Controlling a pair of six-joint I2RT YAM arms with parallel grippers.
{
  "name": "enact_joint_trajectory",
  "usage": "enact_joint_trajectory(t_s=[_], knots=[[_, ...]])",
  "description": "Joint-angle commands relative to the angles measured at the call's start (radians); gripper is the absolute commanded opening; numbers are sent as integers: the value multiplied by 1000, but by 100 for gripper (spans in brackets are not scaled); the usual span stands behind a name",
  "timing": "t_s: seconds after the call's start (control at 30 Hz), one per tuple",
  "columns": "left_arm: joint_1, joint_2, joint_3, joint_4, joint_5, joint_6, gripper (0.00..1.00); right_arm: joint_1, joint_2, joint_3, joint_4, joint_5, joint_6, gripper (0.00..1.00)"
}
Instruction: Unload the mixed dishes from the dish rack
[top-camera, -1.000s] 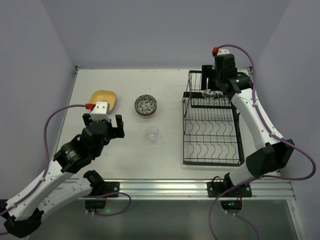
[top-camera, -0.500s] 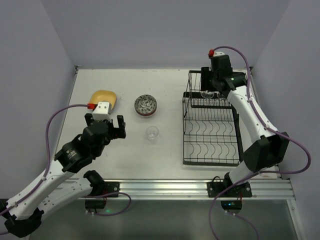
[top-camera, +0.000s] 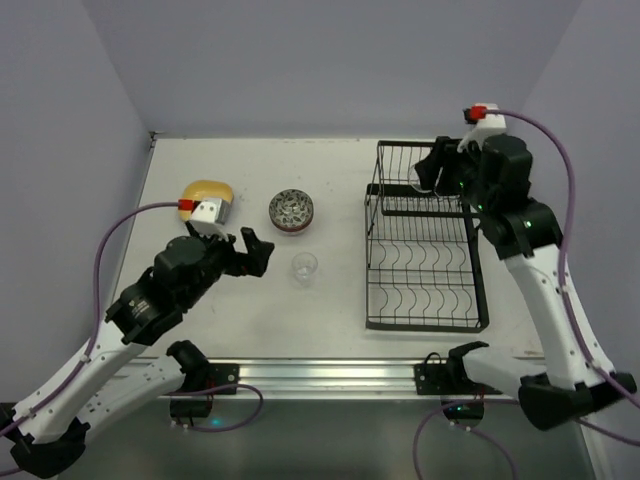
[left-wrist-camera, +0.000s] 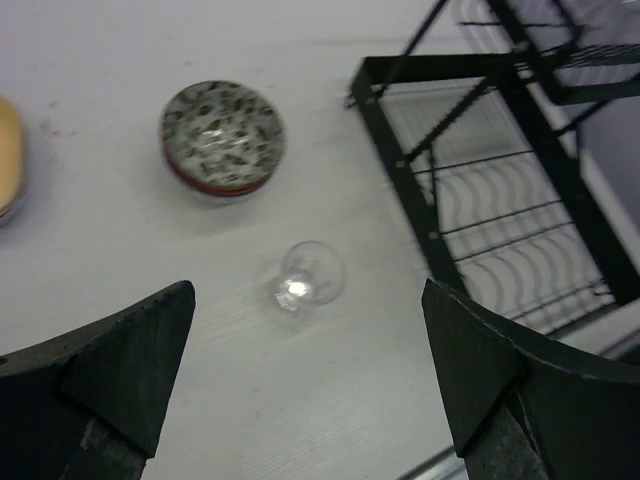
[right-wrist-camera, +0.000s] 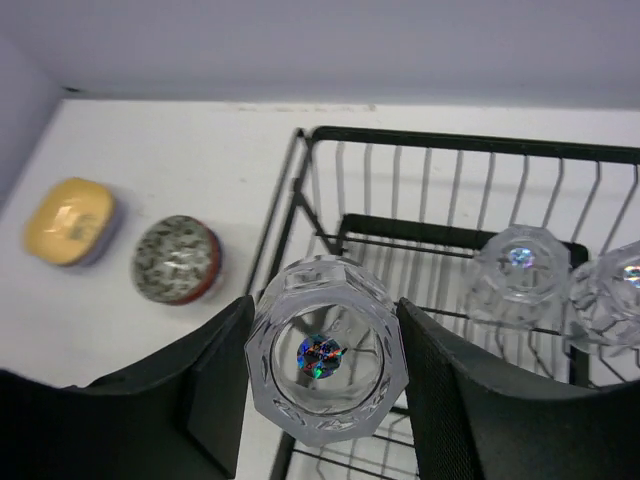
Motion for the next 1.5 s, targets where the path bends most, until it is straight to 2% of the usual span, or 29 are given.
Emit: enact_joint_trajectory(t_s=[0.0, 0.03, 0.07, 0.1, 0.13, 0.17, 0.23, 0.27, 0.33, 0.47, 0.7, 0.8, 0.93, 1.03, 1.13, 1.17, 1.2, 1.23, 1.33, 1.37, 1.4, 1.43, 1.47], knots=[[5, -5, 26, 332, 427, -73, 100, -1, -172, -119, 178, -289, 64, 0], [5, 2, 3, 405, 506, -116, 100, -3, -258, -166, 286, -371, 84, 0], [5, 30, -10, 575, 641, -145, 100, -1, -303, -274, 357, -453, 148, 0], [5, 50, -35, 670, 698, -177, 100, -3, -344, -329, 441, -600, 188, 0], [2, 71, -44, 750, 757, -243, 100, -3, -417, -382, 611, -670, 231, 0], [0, 123, -49, 907, 848, -280, 100, -1, -445, -475, 699, -733, 329, 0], [-18, 173, -50, 1032, 903, -358, 100, -3, -501, -550, 922, -843, 423, 0], [-29, 220, -44, 1119, 921, -379, 100, -1, -511, -611, 980, -862, 505, 0], [-56, 260, -29, 1184, 931, -411, 100, -1, -524, -663, 1163, -902, 573, 0], [-74, 335, -14, 1292, 928, -448, 99, 6, -501, -716, 1284, -959, 644, 0], [-104, 394, 9, 1352, 944, -475, 86, 19, -455, -772, 1477, -962, 715, 0], [-110, 424, 19, 1375, 957, -501, 75, 37, -430, -780, 1546, -953, 733, 0], [-127, 461, 35, 1407, 967, -518, 69, 69, -403, -777, 1583, -925, 718, 0], [-136, 473, 45, 1424, 963, -521, 59, 104, -383, -769, 1577, -908, 673, 0], [-141, 492, 65, 1424, 967, -521, 41, 129, -372, -779, 1560, -873, 626, 0], [-141, 496, 69, 1424, 977, -521, 21, 131, -370, -788, 1554, -864, 620, 0], [-143, 496, 68, 1424, 975, -520, 7, 131, -370, -794, 1559, -855, 615, 0], [-143, 492, 62, 1424, 971, -520, 0, 131, -372, -801, 1562, -847, 609, 0], [-143, 471, 45, 1387, 943, -492, 0, 131, -377, -815, 1557, -829, 598, 0], [-143, 461, 39, 1367, 934, -479, 0, 131, -377, -815, 1556, -830, 595, 16], [-143, 452, 40, 1341, 926, -445, 0, 132, -377, -815, 1547, -833, 595, 43], [-141, 431, 43, 1264, 915, -422, 0, 129, -380, -815, 1536, -833, 590, 81], [-141, 415, 63, 1199, 873, -388, 0, 126, -386, -814, 1516, -826, 580, 99]])
